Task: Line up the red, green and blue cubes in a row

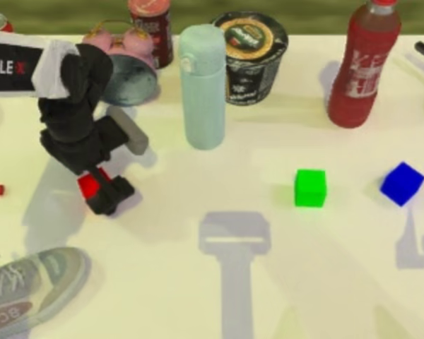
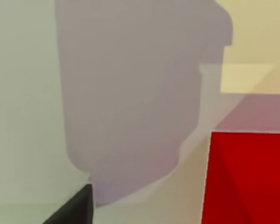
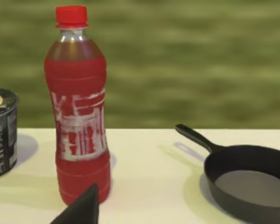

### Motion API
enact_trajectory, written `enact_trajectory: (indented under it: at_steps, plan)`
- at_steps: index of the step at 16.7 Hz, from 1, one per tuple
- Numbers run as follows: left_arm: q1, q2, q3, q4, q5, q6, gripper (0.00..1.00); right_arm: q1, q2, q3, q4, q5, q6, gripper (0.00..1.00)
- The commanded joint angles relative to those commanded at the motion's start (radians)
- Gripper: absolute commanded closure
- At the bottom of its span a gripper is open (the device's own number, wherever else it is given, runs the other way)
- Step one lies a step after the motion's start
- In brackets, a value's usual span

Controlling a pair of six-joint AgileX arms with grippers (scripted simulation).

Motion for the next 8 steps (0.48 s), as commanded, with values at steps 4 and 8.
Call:
enact_trajectory:
  at_steps: [4, 8]
  plan:
    - [0.000, 0.000, 0.000, 0.000, 0.000, 0.000, 0.15, 0.000, 0.000, 0.000, 0.000, 0.000, 0.000, 0.00]
    - [0.000, 0.000, 0.000, 0.000, 0.000, 0.000, 0.45, 0.000, 0.000, 0.000, 0.000, 0.000, 0.000, 0.00]
